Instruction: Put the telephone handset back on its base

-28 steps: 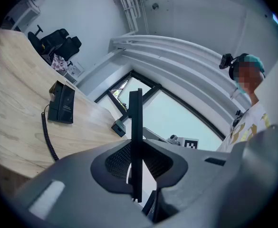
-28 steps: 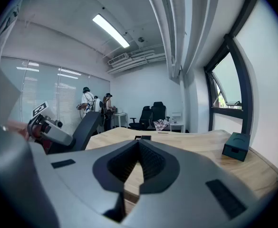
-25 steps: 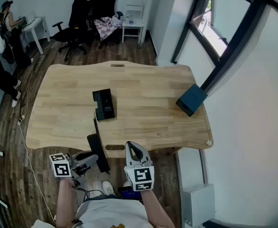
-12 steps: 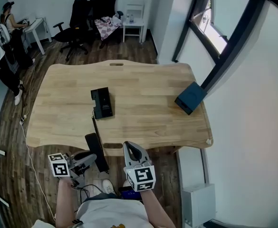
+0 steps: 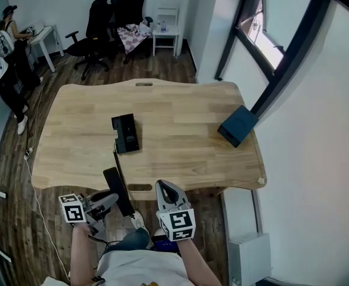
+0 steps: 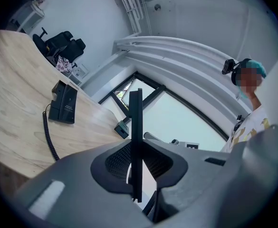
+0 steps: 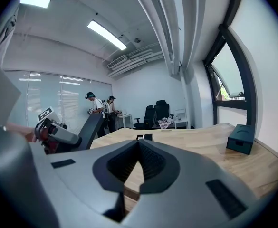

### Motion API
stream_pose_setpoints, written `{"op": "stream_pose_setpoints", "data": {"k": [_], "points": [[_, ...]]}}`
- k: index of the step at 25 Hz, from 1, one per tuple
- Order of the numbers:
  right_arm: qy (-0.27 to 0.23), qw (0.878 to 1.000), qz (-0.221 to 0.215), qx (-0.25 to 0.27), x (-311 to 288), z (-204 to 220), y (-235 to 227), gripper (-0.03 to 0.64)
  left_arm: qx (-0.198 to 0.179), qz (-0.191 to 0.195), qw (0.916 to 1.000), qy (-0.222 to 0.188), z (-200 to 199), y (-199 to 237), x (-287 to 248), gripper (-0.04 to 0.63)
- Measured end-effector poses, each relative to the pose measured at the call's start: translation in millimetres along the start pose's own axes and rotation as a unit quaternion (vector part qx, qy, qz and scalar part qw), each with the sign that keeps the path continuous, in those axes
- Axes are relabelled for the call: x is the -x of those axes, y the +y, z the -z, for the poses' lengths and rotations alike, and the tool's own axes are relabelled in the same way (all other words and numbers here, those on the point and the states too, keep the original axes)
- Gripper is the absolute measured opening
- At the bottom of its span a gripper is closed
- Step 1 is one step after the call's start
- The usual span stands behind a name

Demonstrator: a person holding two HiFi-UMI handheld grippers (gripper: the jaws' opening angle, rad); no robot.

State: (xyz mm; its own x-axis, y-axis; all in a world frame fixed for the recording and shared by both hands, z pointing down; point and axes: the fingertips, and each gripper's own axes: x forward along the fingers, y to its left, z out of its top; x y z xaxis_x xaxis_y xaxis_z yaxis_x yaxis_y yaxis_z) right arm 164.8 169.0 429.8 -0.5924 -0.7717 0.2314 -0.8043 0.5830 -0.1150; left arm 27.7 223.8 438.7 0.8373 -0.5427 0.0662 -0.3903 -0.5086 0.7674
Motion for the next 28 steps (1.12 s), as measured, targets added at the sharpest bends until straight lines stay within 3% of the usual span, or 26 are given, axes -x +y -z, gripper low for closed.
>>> {"op": "stream_pose_setpoints", "data": {"k": [8,17,28], "points": [[0.011,1.0,0.001,0.004,-62.7,-6.1,-15.1,0.006,0.013,0.009,0.9999,-0.006,-49.8,49.2,-12.0,0.071],[0.027,0.999,0.034,0.002,-159.4,-22.4,-45.7,0.006,0.04,0.037,0.9983,0.021,-122.6,114.3,-32.2,0.069],[0.017,0.998,0.066,0.014,-209.2,-30.4,-39.0,0.006,0.049,0.066,0.996,0.034,-161.4,158.8,-40.0,0.071]]}}
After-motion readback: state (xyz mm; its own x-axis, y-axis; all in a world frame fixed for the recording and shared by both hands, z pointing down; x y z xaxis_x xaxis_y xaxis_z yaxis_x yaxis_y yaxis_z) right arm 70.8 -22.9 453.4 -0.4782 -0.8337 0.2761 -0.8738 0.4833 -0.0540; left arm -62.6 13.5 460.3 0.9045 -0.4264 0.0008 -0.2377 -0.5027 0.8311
